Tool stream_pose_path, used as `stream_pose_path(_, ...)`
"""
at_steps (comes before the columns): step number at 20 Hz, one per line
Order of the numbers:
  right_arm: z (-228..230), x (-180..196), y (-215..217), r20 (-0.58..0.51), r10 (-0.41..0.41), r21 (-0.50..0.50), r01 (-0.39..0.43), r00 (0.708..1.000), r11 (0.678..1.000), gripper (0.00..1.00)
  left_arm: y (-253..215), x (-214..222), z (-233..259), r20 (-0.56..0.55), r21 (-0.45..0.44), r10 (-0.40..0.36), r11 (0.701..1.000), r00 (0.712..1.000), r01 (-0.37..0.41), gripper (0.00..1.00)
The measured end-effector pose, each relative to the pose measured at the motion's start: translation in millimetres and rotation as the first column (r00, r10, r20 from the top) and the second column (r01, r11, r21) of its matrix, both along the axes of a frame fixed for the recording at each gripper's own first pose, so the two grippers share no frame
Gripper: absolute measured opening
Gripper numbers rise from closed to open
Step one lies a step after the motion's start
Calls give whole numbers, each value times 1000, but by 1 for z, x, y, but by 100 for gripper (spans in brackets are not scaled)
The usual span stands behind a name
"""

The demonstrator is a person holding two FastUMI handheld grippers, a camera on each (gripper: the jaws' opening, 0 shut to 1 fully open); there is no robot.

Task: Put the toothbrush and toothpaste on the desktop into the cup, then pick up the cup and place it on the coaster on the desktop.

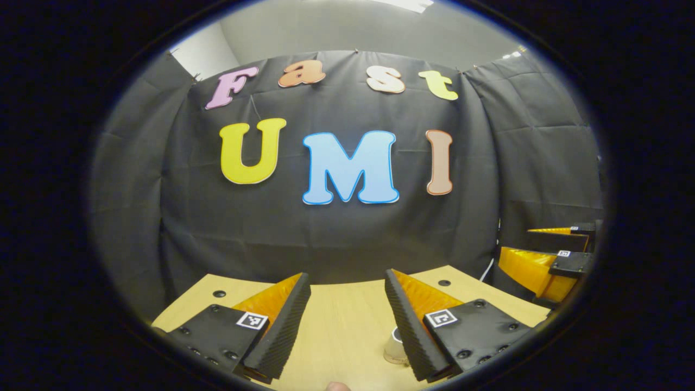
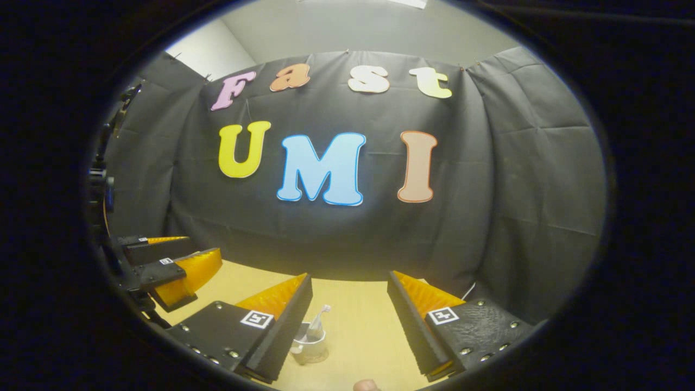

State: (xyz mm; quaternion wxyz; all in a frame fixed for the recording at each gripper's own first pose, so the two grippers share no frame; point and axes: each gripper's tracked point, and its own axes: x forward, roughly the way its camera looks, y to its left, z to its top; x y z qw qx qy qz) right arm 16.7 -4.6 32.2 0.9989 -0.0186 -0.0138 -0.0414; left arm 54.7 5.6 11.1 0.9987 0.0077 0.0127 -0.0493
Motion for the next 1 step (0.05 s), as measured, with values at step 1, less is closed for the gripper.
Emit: stream_pose_path(1, 3, -3, -1, 6, -9, 5, 9, 1000, 1000, 88, 0, 1, -1, -3, 0, -8, 1000, 1000, 8, 89)
